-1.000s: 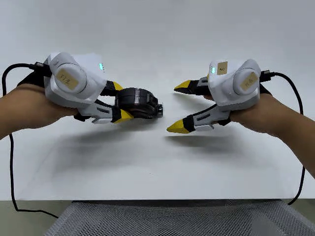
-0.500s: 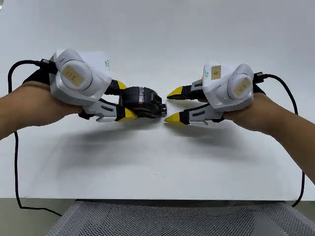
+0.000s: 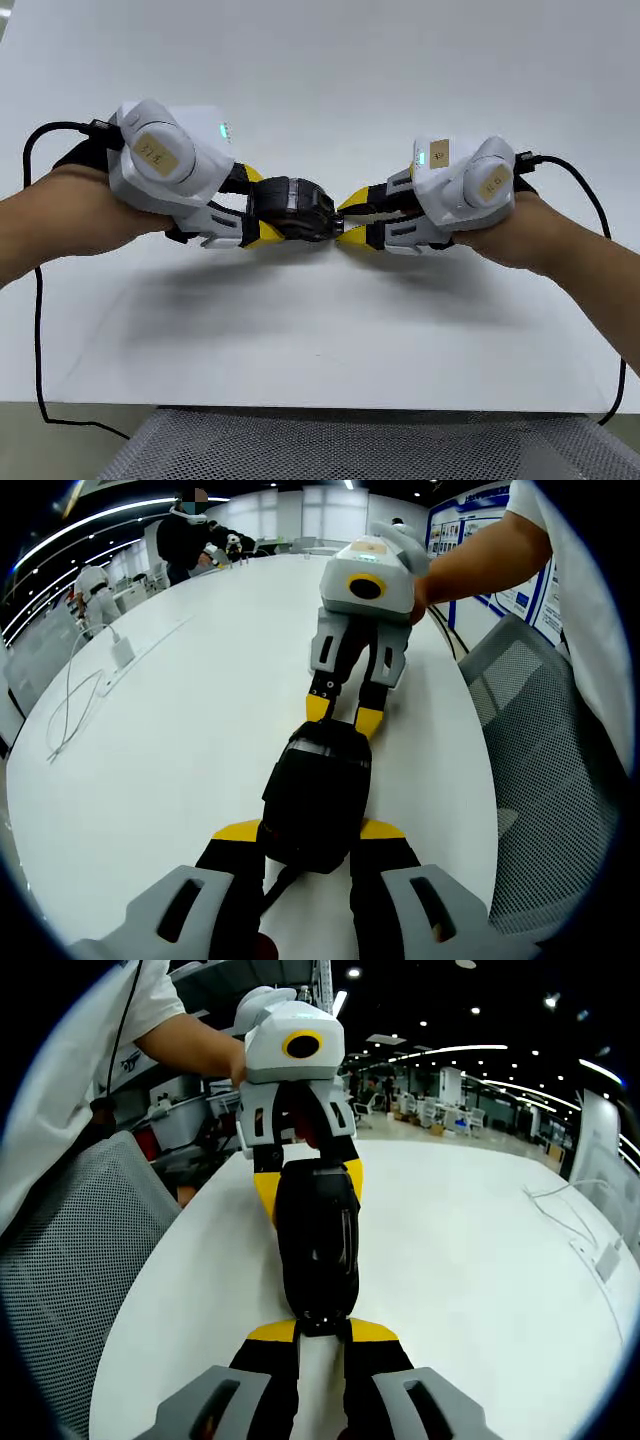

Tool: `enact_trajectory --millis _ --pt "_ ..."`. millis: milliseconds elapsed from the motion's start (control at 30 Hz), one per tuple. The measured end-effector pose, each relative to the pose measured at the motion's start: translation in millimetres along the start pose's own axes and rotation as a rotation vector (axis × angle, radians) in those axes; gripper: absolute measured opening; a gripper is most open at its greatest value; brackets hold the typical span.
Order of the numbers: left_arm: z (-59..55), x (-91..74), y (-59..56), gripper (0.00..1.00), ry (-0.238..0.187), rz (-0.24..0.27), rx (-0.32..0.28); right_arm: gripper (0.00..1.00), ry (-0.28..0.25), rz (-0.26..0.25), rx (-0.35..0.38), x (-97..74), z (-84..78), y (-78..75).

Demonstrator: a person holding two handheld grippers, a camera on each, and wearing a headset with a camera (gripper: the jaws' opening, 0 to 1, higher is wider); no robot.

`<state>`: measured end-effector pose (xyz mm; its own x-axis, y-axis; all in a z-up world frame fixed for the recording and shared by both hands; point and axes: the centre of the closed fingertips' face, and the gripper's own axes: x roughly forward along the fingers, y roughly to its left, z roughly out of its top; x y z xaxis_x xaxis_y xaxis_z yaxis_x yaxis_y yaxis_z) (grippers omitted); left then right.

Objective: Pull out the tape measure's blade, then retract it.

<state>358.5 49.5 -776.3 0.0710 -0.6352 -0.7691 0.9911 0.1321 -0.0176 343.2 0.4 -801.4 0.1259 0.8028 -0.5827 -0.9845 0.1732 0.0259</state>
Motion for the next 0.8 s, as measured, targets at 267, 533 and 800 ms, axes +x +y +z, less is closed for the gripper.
enact_trajectory --millis 267,533,800 --pt "0.1 0.0 -0.6 0.28 0.001 0.002 0.000 0.11 0.000 0.007 -0.001 0.3 0.6 1.2" --pt "-1.2 -0.1 0.5 0.26 0.008 0.006 0.029 0.09 0.008 -0.006 -0.007 -0.6 1.0 0.1" --pt "0.3 1.3 0.1 0.26 0.005 0.005 0.059 0.08 0.002 0.000 -0.007 -2.4 0.9 0.8"
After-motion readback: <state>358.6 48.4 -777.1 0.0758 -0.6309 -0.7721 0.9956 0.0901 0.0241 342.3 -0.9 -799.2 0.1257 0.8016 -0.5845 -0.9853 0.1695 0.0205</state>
